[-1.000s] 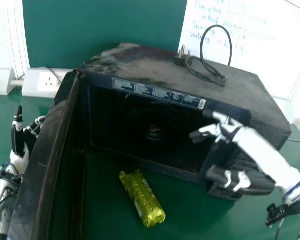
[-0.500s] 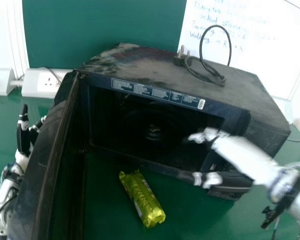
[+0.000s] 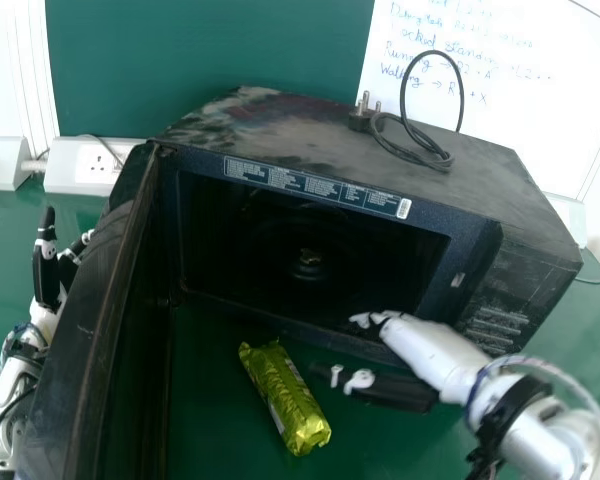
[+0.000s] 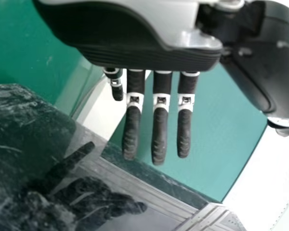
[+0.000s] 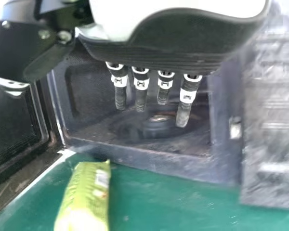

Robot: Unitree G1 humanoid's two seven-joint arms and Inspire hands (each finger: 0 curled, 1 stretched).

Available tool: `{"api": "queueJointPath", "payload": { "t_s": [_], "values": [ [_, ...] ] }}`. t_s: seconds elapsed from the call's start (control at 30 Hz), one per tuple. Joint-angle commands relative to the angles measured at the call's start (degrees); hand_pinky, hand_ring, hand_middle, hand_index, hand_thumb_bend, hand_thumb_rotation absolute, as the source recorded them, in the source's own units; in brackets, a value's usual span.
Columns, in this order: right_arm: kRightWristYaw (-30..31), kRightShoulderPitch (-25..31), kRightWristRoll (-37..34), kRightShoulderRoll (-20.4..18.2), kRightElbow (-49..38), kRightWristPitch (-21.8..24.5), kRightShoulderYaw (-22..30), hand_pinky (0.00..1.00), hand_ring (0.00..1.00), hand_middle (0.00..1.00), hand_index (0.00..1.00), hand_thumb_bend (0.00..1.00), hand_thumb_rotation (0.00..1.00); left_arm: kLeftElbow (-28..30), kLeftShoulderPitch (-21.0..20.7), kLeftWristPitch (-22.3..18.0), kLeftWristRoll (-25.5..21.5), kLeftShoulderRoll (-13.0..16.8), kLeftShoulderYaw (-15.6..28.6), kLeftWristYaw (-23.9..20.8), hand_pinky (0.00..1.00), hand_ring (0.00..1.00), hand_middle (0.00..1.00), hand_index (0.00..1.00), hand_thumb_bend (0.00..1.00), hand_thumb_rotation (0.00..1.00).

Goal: Put biscuit inside oven

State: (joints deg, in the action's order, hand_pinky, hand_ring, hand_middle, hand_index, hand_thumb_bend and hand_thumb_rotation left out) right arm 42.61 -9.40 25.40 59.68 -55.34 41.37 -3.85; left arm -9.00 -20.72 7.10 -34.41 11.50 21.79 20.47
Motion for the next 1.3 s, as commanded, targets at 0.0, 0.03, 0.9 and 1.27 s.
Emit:
{"api": "queueJointPath", "payload": {
  "t_s": [0.0,0.03,0.9,1.27],
  "values": [
    [0.1,0.2,3.0,-1.2,-1.8,2.3,-3.4,0.81,0.96,0.99,0.97,0.98,0.61,1.4,0.7,0.7,0.1,-0.3,-0.3,-0.6,0.24,0.33,0.41,0.49,0.52,0.08],
    [0.4,0.0,4.7,-1.5,-2.2,3.5,-5.1,0.83,0.96,1.00,0.98,0.98,0.63,1.6,0.8,0.7,0.0,-0.3,-0.3,-0.6,0.24,0.33,0.41,0.49,0.52,0.08],
    [21.9,0.1,51.6,-28.2,4.6,-10.2,-19.3,0.74,0.88,0.92,0.91,1.00,0.68,1.4,0.4,0.8,0.1,-0.2,-0.6,-0.2,0.24,0.33,0.41,0.49,0.52,0.08],
    [21.8,3.1,59.9,-40.6,11.6,-17.2,-15.2,0.78,0.91,0.95,0.93,0.97,0.63,3.1,0.8,1.9,0.4,-0.4,-0.8,-1.9,0.24,0.32,0.41,0.49,0.52,0.08]
  ]
}}
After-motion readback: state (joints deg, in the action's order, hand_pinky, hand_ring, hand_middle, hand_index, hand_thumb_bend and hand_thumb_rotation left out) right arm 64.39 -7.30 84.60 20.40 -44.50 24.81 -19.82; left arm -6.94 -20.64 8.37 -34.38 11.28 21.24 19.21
